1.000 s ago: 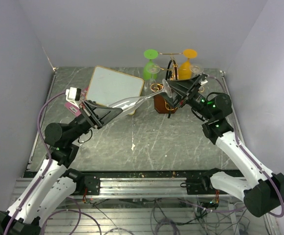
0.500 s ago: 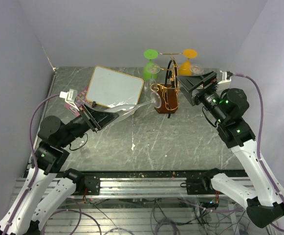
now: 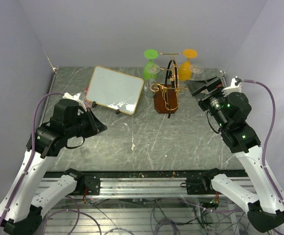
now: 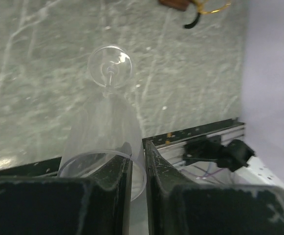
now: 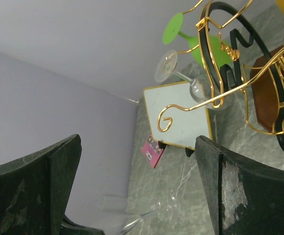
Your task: Take the wine glass off the wine glass rack
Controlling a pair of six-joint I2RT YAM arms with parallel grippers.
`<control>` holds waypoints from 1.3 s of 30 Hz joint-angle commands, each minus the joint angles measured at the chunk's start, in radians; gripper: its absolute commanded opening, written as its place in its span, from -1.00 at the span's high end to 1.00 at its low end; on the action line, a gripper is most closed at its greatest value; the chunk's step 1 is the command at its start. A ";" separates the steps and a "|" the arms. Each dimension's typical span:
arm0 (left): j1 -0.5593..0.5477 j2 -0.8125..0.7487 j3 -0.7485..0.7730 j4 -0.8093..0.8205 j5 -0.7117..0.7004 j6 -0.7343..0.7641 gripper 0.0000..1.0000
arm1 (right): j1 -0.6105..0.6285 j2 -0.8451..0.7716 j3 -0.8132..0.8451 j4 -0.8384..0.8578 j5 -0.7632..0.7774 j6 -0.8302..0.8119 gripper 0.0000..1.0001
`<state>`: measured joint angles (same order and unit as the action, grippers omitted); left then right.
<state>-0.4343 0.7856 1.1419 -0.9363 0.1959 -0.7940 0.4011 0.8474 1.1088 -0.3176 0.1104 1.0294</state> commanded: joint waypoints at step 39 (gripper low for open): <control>-0.001 0.370 0.078 -0.263 -0.364 0.256 0.75 | 0.002 -0.115 -0.006 -0.091 0.220 -0.126 -0.99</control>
<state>-0.4347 1.1690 1.2316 -1.2469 -0.1425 -0.5457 0.4011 0.7368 1.1030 -0.3954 0.2943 0.9264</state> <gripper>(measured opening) 0.221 0.996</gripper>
